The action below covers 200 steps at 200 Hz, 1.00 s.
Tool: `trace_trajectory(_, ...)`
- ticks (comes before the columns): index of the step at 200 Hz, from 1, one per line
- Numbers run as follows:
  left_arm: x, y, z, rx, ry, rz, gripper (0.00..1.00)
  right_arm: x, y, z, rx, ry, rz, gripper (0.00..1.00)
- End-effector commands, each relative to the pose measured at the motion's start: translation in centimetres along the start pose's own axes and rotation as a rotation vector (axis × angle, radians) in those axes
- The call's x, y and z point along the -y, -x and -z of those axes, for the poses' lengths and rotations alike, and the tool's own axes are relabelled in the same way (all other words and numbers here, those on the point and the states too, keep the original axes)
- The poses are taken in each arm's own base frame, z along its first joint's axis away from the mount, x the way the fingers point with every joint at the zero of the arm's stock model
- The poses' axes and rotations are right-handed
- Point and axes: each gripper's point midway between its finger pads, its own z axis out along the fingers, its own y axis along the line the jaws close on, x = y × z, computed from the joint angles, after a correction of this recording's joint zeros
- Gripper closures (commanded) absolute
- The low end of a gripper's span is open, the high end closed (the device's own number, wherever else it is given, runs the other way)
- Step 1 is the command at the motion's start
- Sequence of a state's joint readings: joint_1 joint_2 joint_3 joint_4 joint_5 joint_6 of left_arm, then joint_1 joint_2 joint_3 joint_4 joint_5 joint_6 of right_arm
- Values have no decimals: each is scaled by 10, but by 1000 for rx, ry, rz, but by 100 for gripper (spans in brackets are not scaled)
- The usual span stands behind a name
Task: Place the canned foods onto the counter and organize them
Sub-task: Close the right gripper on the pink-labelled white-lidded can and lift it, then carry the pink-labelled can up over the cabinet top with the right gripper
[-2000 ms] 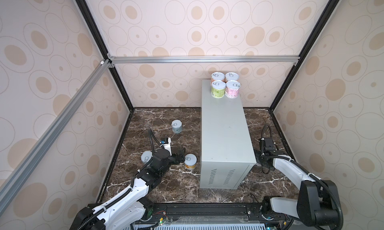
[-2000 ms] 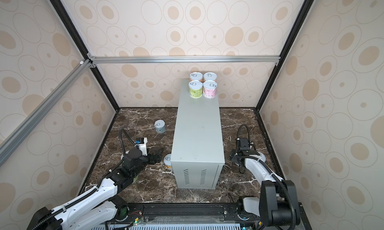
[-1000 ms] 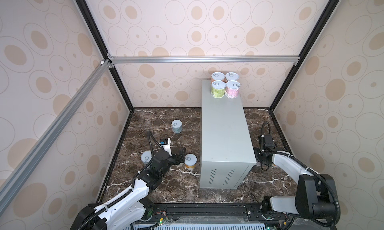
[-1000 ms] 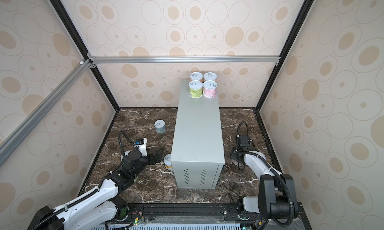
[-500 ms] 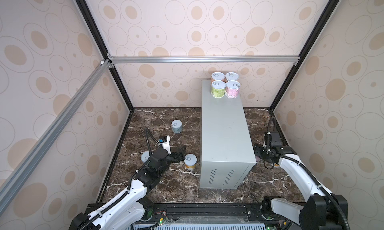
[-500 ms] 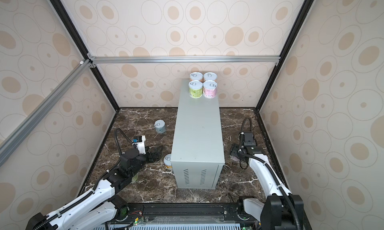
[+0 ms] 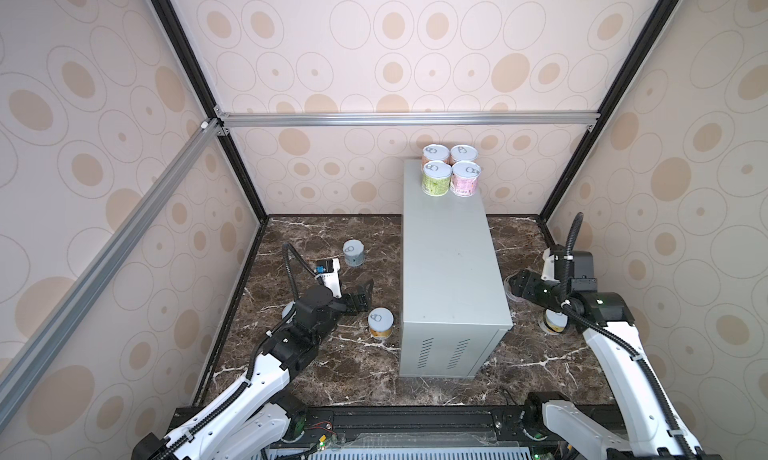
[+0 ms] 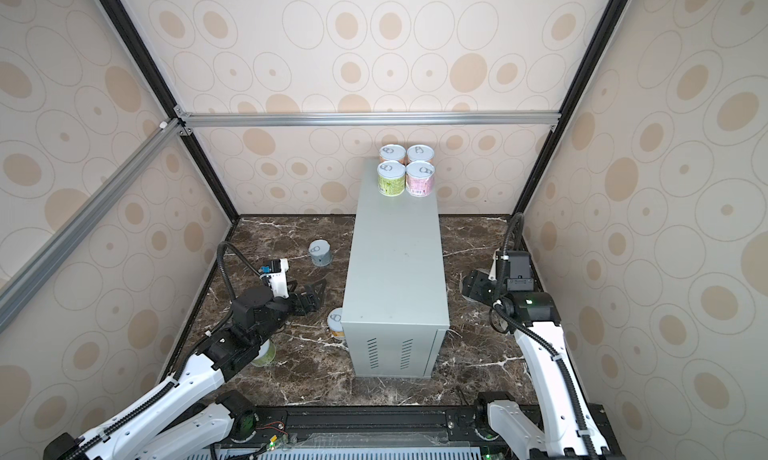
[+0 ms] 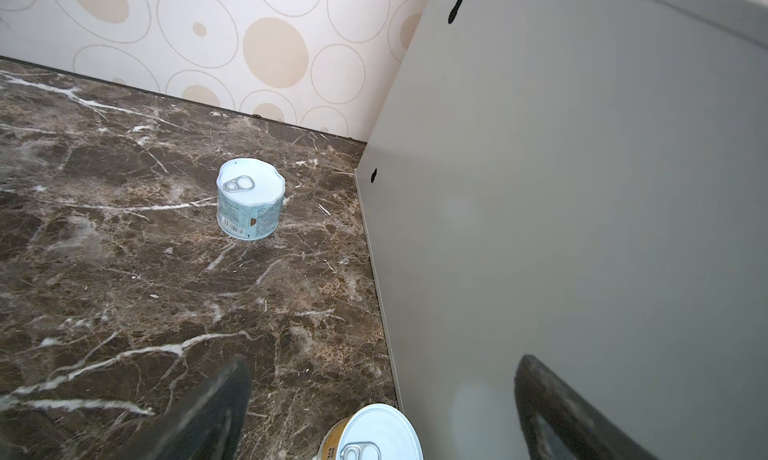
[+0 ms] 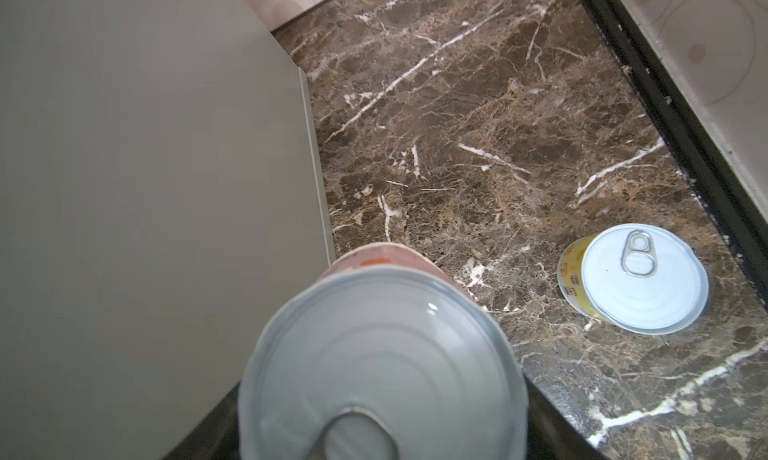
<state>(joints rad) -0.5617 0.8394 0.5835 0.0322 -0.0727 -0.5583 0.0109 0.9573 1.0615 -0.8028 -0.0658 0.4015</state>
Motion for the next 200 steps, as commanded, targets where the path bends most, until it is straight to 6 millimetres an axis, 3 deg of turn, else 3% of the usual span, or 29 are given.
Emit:
trace_trajectory(1, 8, 21, 5, 26, -7, -40, 1, -20, 22, 34, 75, 79, 45, 52)
trace_trajectory(96, 30, 46, 14, 42, -67, -91, 1, -61, 46, 109, 114, 227, 170, 54)
trace_trajectory(151, 36, 55, 14, 38, -72, -119, 1, -86, 56, 126, 63, 264, 260, 53)
trace_trajectory(200, 34, 51, 11, 23, -65, -132, 1, -116, 68, 137, 40, 287, 371, 53)
